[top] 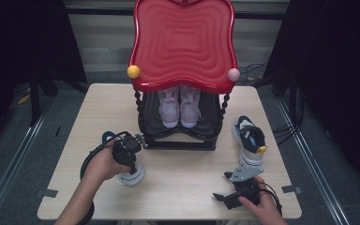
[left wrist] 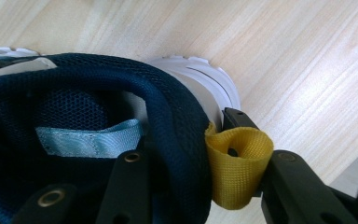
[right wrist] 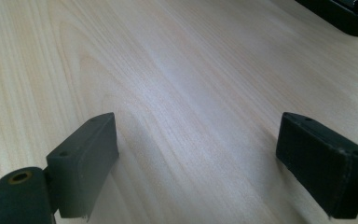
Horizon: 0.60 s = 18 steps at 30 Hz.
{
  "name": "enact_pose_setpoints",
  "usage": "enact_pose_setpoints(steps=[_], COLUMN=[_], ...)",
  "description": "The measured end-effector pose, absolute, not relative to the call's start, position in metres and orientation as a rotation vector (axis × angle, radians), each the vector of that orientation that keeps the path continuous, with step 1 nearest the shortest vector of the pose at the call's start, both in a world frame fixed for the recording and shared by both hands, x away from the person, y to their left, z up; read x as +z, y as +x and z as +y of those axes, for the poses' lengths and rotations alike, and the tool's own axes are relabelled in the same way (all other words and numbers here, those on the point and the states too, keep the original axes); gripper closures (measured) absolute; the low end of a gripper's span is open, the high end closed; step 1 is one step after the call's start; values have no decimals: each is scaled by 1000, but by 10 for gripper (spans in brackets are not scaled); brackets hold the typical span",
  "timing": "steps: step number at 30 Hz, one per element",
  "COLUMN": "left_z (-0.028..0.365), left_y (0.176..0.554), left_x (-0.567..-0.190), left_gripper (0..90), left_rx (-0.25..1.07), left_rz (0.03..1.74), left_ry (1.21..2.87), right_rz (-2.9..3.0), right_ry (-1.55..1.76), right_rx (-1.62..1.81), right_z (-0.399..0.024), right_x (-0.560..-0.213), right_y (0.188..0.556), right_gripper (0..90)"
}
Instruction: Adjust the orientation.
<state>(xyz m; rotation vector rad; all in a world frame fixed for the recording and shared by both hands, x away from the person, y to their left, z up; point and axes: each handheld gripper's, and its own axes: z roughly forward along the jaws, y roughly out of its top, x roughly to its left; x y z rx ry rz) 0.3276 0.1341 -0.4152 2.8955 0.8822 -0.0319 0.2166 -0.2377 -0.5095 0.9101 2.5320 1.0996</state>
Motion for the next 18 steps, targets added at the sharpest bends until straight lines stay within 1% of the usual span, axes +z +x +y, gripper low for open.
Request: enact_pose_setpoints(steps=[7, 10, 14, 16, 18], left_z=[132, 131, 129, 128, 127], left_y=[328, 327, 327, 326, 324], left_x=[-416, -418, -417, -418, -419], left_gripper=[678, 686, 694, 703, 722], left_rx=[-57, -67, -68, -70, -60], left_rz=[863, 896, 888, 908, 893], left_ry=[2929, 2908, 2932, 2917, 2909], right_rz=[2532, 2531, 2532, 2531, 2531], right_ry=[908, 911, 910, 910, 911], right_rx=[1100, 1100, 1101, 1100, 1100], right_z=[-238, -238, -238, -238, -238], right_x=[-510, -510, -510, -510, -510], right_y=[217, 217, 217, 217, 217], right_gripper=[119, 119, 119, 119, 119])
